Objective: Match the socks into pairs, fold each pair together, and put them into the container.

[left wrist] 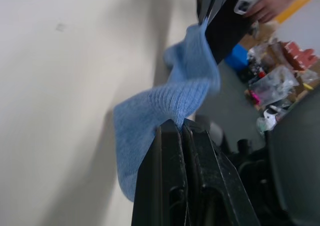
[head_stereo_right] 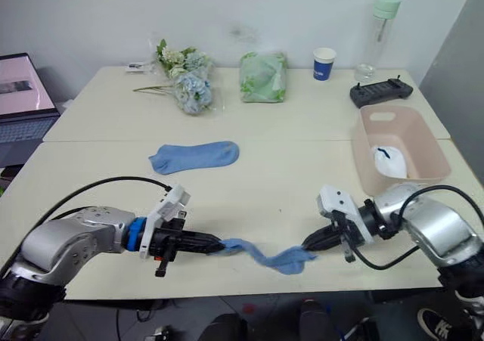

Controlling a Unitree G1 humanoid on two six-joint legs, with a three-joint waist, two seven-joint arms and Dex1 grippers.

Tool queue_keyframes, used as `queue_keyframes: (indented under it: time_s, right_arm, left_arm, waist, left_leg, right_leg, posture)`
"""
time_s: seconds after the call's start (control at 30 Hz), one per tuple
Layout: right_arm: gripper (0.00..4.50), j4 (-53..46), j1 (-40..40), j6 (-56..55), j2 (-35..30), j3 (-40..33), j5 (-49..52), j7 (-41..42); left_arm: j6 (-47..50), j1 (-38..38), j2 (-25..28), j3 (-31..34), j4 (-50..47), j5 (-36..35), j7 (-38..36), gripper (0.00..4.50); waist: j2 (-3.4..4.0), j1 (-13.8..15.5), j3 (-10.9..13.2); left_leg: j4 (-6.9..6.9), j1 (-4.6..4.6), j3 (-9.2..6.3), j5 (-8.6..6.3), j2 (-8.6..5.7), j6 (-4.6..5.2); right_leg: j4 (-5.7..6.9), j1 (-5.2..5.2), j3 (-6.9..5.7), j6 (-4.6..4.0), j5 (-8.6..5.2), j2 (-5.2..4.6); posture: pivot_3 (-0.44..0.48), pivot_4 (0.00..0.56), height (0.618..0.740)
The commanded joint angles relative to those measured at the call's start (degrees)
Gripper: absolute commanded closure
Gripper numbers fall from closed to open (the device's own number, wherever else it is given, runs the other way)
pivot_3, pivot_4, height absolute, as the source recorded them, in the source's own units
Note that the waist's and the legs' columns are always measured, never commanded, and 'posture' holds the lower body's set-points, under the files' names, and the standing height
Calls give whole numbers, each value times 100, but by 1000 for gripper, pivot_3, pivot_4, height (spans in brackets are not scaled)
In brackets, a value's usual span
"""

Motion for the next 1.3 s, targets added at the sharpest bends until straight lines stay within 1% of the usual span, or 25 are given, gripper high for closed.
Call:
queue_keyframes:
  time_s: [0.03, 0.17, 0.27, 0.37, 0.53, 0.6, 0.63, 0.7, 0.77, 0.83, 0.9, 1.0, 1.13, 1.23, 1.3]
  right_arm:
    - [4488, 555, -314, -895, 297, 102, -683, -128]
    - [4488, 1165, -565, -1342, 685, 134, -1042, -153]
    - [4488, 1644, -760, -1753, 929, 189, -1333, -168]
    - [4488, 1869, -818, -2033, 1060, 160, -1514, -173]
    - [4488, 2156, -862, -2322, 1255, 67, -1787, -368]
    - [4500, 2192, -838, -2335, 1318, -51, -1793, -495]
    - [4287, 2173, -835, -2225, 1325, -126, -1730, -507]
    - [3772, 2138, -866, -2169, 1330, -316, -1668, -618]
    - [3139, 1983, -850, -1930, 1229, -596, -1520, -681]
    - [2453, 1817, -759, -1759, 1165, -780, -1429, -727]
    - [1733, 1512, -538, -1461, 1110, -985, -1250, -771]
    - [737, 773, 147, -688, 939, -1371, -757, -837]
    - [737, 116, 896, -309, 847, -1513, -612, -1101]
    - [737, -198, 1109, -40, 930, -1575, -476, -1341]
    - [737, -286, 1257, 160, 1027, -1631, -387, -1572]
  left_arm:
    - [-580, -202, -37, -226, 350, 639, -180, 4500]
    - [-633, -520, -365, -225, 789, 813, -153, 4500]
    - [-987, -770, -606, -302, 1152, 1137, -145, 4500]
    - [-1362, -900, -744, -361, 1444, 1479, -190, 4500]
    - [-1515, -1141, -949, -455, 1843, 1772, -275, 4500]
    - [-1673, -1189, -1052, -417, 1995, 1891, -237, 4062]
    - [-1747, -1222, -1119, -353, 2098, 1941, -155, 3887]
    - [-1938, -1247, -1175, -209, 2266, 2051, -13, 3269]
    - [-2108, -1257, -1283, 190, 2399, 2031, 399, 2649]
    - [-2179, -1176, -1297, 432, 2319, 1951, 493, 2045]
    - [-2189, -989, -1300, 676, 2075, 1844, 570, 1427]
    - [-1840, -453, -1235, 1139, 1367, 1530, 731, 536]
    - [-1416, 278, -1217, 1428, 355, 1202, 961, 536]
    - [-1236, 564, -1267, 1488, 17, 1133, 1195, 536]
    - [-1226, 797, -1334, 1417, -65, 1258, 1436, 536]
  waist:
    - [0, 4, 0]
    - [0, 29, 0]
    - [0, 39, 0]
    - [0, 33, 0]
    - [0, 28, 0]
    - [0, 24, 0]
    - [0, 23, 0]
    - [0, 25, 0]
    - [0, 27, 0]
    - [-1, 27, -1]
    - [0, 27, -1]
    - [-1, 31, -2]
    - [0, 38, -2]
    - [-1, 38, -2]
    - [-2, 36, -3]
  left_leg:
    - [-2, -3, 7, 8, 0, -14]
    - [1, -15, 14, 9, 1, -16]
    - [5, -15, 17, 8, -4, -15]
    - [4, -16, 19, 9, -3, -16]
    - [4, -17, 24, 9, -2, -17]
    - [4, -16, 25, 9, -3, -17]
    - [4, -17, 24, 9, -3, -17]
    - [5, -18, 24, 9, -3, -17]
    - [5, -19, 23, 10, -2, -17]
    - [6, -27, 14, 10, -1, -17]
    - [9, -47, 7, 10, -1, -19]
    - [6, -54, -6, 10, 2, -19]
    - [11, -82, -16, 10, -6, -18]
    - [16, -71, -21, 5, -7, -8]
    - [16, -54, -24, 0, -6, 3]
  right_leg:
    - [0, -7, 4, 0, 0, -1]
    - [-2, -14, 6, -1, 0, -3]
    - [-1, -12, 8, 0, 1, -5]
    - [-1, -16, 8, 0, 1, -5]
    - [5, -21, 10, -1, 1, -5]
    - [7, -21, 11, -1, 2, -5]
    - [6, -21, 11, -1, 2, -5]
    - [6, -22, 11, -1, 2, -5]
    - [6, -24, 11, -1, 2, -5]
    - [12, -36, 13, -1, 3, -7]
    - [15, -53, 12, -1, 3, -7]
    - [3, -55, 9, -1, 3, -8]
    - [2, -71, 10, 0, 3, -18]
    - [11, -59, 9, 3, 10, -16]
    - [12, -45, 9, 0, 14, -10]
  posture:
    - [0, 150, 740]
    - [0, 150, 740]
    - [0, 150, 740]
    - [0, 150, 740]
    - [0, 150, 740]
    - [0, 150, 740]
    - [0, 150, 740]
    - [0, 150, 740]
    - [0, 150, 740]
    - [0, 150, 740]
    - [0, 150, 740]
    - [0, 150, 740]
    - [0, 150, 740]
    - [0, 150, 740]
    - [0, 150, 740]
